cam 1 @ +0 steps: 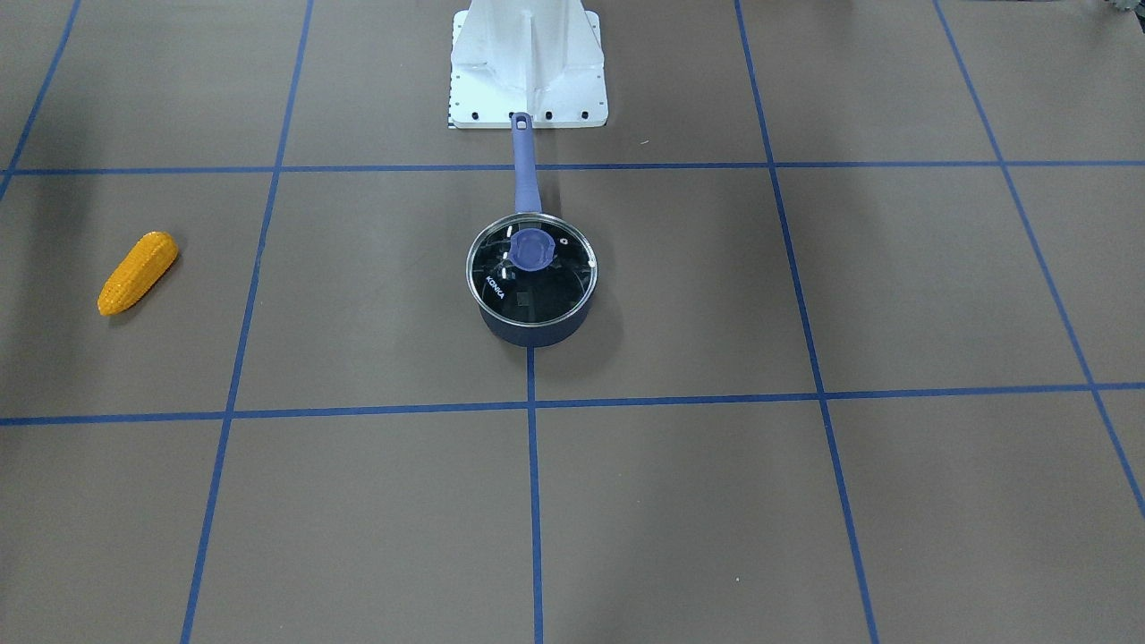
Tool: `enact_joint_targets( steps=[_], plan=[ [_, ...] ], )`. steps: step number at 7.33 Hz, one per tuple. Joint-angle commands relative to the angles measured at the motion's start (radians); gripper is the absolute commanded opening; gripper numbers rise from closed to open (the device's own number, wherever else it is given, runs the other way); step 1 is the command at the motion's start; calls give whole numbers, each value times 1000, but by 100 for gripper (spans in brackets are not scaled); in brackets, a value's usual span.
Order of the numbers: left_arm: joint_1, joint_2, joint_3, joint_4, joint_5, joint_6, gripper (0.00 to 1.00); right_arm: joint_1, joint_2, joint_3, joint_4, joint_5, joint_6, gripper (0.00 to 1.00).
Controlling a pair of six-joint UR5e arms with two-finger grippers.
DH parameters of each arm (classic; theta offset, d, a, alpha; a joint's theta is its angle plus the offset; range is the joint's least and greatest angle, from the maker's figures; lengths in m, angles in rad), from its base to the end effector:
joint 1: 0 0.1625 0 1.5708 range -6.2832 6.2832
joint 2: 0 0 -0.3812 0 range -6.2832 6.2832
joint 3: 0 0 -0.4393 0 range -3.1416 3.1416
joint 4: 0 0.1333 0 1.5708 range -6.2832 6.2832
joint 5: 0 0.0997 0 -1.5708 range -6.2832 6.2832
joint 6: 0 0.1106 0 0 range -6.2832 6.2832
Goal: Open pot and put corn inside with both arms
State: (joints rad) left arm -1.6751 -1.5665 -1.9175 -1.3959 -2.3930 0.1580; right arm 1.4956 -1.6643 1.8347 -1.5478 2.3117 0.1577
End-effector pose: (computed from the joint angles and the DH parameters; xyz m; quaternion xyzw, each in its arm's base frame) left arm -0.1064 -0.5147 0.4538 0.1281 0.3848 0.0579 0.9122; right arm 0.0201 -0.5138 0.5285 0.0475 -0.3684 0.0033 0.9285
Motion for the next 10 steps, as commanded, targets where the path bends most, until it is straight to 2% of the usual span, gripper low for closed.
enact_joint_targets(
  steps=[1, 3, 5, 6, 7, 8, 10],
  plan=[
    [0, -1, 0, 0, 0, 0, 98, 0, -3, 1, 5, 3, -1, 100],
    [0, -1, 0, 0, -2, 2, 98, -2, 14, 3, 6, 20, 0, 100],
    [5, -16, -18, -14, -34, -50, 98, -3, 23, -50, 5, 23, 23, 100],
    [40, -64, -31, -15, -49, -128, 98, -53, 23, -52, 6, 20, 130, 100],
    [125, -101, -56, 0, -45, -193, 98, -99, 21, -49, 27, 20, 196, 100],
    [179, -159, -66, -2, -38, -309, 98, -116, 17, -48, 50, 28, 216, 100],
    [312, -199, -147, 0, -34, -534, 98, -196, 28, -25, 95, 40, 413, 100]
  ],
)
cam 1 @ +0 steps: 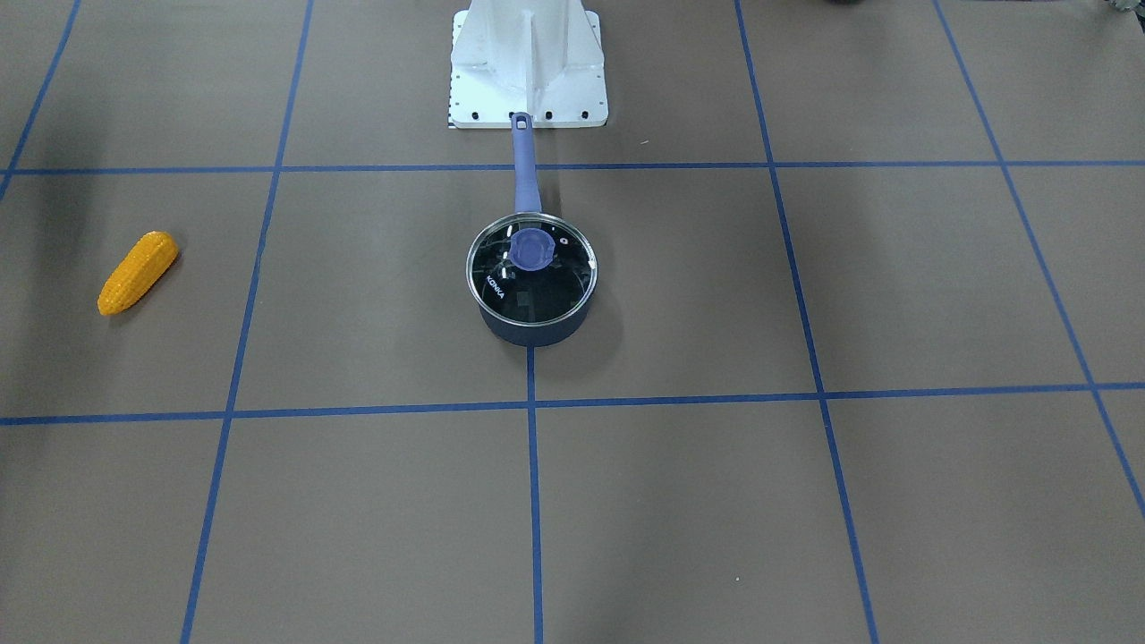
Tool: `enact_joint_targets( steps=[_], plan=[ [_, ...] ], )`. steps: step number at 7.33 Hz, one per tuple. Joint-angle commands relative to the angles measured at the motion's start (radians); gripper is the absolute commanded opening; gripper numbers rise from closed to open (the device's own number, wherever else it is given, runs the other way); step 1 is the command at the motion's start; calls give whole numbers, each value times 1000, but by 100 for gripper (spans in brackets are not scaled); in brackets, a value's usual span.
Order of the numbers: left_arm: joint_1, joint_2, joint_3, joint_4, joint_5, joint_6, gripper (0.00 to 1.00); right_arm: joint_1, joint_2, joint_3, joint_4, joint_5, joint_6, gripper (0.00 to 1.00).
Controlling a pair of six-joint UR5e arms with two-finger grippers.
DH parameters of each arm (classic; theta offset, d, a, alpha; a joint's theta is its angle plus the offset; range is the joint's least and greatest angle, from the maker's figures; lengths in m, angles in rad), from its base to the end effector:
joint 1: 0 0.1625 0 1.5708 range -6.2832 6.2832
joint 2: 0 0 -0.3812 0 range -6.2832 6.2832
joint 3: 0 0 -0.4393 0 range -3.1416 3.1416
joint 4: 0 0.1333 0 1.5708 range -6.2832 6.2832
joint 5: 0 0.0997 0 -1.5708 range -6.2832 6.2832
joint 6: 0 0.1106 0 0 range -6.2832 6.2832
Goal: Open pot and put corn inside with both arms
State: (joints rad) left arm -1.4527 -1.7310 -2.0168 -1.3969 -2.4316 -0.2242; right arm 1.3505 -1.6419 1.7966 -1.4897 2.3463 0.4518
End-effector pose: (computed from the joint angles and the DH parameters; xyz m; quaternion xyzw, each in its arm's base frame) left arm 0.0148 -0.5446 0.3122 0.1227 0.4348 0.0423 0.8911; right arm -0.0596 -0.5219 0.5285 -0.0210 -0.3904 0.0620 0.9183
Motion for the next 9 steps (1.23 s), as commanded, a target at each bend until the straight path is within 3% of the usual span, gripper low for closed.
enact_joint_targets(
  steps=[1, 5, 9],
  plan=[
    [142, -70, -74, 1, 32, -267, 98, -74, -1, 14, 125, 17, 216, 100],
    [417, -246, -100, 3, 179, -669, 98, -261, 5, 18, 228, -4, 511, 100],
    [642, -398, -79, 10, 319, -915, 98, -321, -12, 9, 263, -67, 553, 99]
  ],
)
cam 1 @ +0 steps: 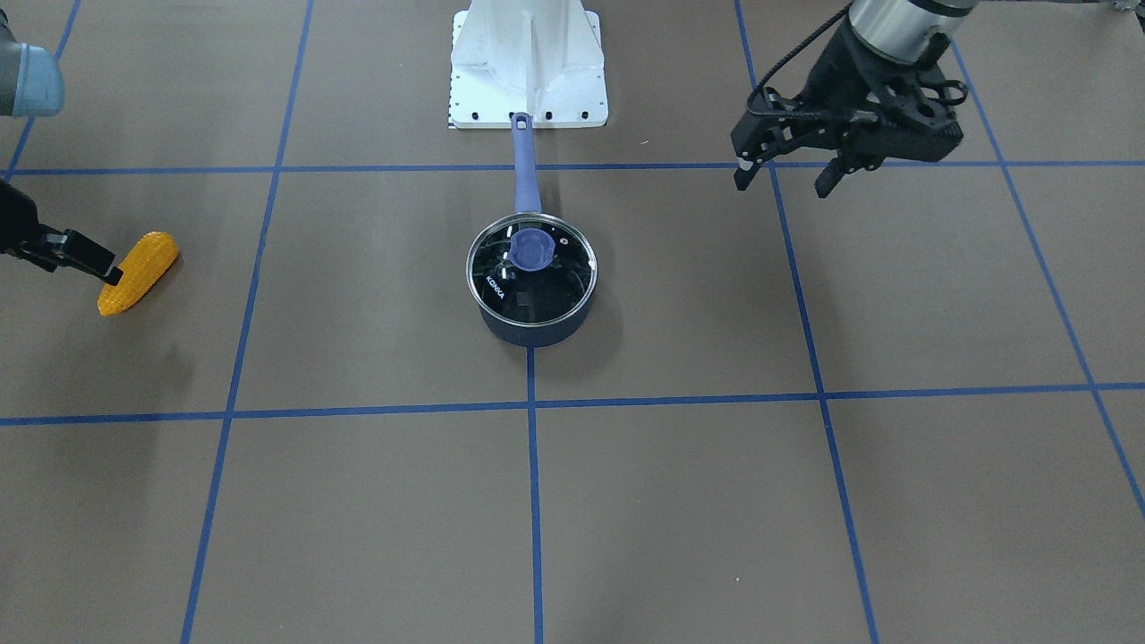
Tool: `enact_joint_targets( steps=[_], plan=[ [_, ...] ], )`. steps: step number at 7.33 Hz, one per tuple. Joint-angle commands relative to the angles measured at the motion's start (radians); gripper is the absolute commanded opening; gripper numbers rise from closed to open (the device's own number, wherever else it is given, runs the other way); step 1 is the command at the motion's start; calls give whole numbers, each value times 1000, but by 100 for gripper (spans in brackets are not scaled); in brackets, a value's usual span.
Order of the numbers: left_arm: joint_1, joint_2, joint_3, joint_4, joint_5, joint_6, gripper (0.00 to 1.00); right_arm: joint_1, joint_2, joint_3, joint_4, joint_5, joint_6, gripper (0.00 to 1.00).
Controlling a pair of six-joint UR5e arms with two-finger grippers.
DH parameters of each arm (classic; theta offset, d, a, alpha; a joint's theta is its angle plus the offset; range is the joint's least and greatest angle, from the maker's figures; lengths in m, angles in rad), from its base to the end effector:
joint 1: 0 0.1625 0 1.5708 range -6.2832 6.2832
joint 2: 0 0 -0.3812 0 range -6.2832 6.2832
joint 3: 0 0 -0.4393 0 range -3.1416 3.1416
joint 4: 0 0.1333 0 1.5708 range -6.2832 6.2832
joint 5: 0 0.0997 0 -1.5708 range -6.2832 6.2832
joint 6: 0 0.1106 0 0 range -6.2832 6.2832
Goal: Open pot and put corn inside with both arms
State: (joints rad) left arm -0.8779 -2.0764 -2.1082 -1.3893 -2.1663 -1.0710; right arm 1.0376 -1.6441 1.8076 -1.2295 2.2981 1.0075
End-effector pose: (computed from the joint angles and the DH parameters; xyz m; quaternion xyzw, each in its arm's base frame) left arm 0.2903 -0.4612 0.1005 0.0480 0.4776 -0.0429 0.8762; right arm -0.2193 -0.4892 0.4953 -0.0723 -0.4097 0.1263 0.9005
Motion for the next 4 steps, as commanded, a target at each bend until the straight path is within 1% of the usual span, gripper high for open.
enact_joint_targets(
  steps=[1, 3, 4],
  plan=[
    [95, -107, 51, 13, 78, -116, 98, -19, -14, -5, 2, -20, 0, 98],
    [152, -183, 92, 15, 126, -171, 98, -43, -13, -8, 4, -35, 8, 99],
    [154, -226, 134, 15, 141, -184, 98, -57, -6, -13, 2, -42, 22, 99]
  ],
)
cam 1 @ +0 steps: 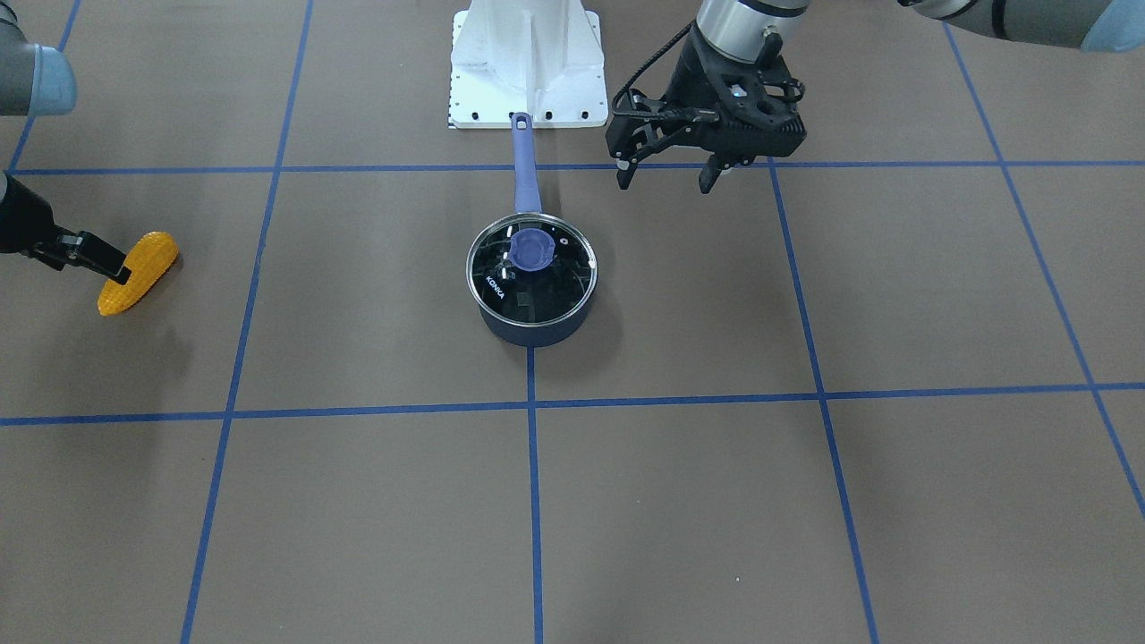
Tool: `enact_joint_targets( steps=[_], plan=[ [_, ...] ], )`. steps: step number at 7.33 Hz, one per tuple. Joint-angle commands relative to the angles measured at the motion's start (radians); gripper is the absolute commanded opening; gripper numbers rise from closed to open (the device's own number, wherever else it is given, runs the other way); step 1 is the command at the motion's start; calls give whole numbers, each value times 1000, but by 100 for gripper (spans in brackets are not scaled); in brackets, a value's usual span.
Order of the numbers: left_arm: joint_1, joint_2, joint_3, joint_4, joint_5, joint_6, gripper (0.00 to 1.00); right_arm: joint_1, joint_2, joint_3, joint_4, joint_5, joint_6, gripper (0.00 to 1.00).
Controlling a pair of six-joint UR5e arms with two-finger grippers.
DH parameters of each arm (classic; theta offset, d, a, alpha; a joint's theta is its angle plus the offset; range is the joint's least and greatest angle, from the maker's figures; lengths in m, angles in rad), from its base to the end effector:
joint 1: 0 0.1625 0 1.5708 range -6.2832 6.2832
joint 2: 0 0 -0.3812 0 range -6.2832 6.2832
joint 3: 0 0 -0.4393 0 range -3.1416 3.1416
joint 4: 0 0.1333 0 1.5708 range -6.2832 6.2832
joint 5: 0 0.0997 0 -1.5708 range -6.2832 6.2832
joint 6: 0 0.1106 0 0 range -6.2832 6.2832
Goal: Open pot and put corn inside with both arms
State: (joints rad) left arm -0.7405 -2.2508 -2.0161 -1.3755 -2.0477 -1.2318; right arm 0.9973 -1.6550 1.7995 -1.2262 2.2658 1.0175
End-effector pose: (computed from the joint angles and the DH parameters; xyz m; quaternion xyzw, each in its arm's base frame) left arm 0.3631 -0.4437 0.0413 0.0428 0.4823 -0.0694 0.8722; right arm -0.2354 -0.4796 0.5072 -0.0767 -0.3939 0.1204 0.9080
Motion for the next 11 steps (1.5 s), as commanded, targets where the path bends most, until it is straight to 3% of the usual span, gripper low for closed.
enact_joint_targets(
  steps=[1, 3, 5, 8, 11],
  plan=[
    [51, -93, 80, 1, 47, -52, 98, -26, 15, -24, 1, -11, 12, 99],
    [87, -197, 193, 1, 99, -80, 98, -45, 24, -55, 25, -28, 13, 99],
    [107, -236, 267, -2, 127, -78, 98, -74, 24, -94, 109, -26, 73, 99],
    [140, -263, 332, -7, 158, -74, 98, -95, 23, -94, 137, -25, 96, 100],
    [147, -259, 335, -10, 158, -71, 98, -92, -5, -88, 171, -12, 85, 99]
  ],
)
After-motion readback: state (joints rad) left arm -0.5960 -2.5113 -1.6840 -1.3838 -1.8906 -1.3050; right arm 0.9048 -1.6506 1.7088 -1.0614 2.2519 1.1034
